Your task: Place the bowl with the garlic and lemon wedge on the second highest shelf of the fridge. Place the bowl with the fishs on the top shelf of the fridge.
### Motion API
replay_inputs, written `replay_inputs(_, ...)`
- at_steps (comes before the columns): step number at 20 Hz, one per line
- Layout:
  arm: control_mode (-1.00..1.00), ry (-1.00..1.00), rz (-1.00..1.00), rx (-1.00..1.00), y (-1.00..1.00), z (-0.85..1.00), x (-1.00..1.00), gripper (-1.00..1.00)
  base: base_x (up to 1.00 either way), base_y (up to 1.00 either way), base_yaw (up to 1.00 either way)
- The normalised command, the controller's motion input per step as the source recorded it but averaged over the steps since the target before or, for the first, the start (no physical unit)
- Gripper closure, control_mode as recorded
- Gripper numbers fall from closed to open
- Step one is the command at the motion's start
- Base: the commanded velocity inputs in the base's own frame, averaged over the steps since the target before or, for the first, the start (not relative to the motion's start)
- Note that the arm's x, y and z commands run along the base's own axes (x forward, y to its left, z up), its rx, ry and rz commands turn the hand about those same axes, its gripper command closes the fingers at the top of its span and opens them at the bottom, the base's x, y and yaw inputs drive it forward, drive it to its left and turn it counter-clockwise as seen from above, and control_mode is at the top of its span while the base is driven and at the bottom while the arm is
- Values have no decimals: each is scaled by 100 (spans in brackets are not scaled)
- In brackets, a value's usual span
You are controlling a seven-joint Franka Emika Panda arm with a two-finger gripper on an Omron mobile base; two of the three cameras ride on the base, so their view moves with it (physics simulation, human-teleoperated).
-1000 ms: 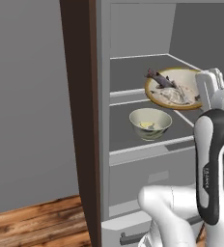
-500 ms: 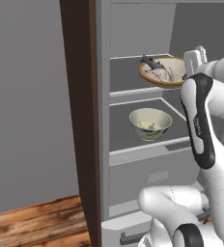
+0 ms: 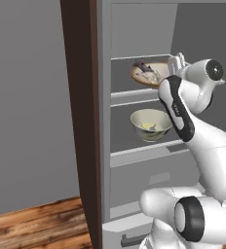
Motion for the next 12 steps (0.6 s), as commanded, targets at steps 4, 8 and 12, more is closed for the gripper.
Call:
replay_inputs(4,-100,0,-1,4,0,0,100,100,0,0,0)
replay_inputs(8,-100,1,0,0,0,0,97,100,0,0,0)
replay_inputs(12,-100,0,-1,-1,0,-1,43,-100,0,0,0)
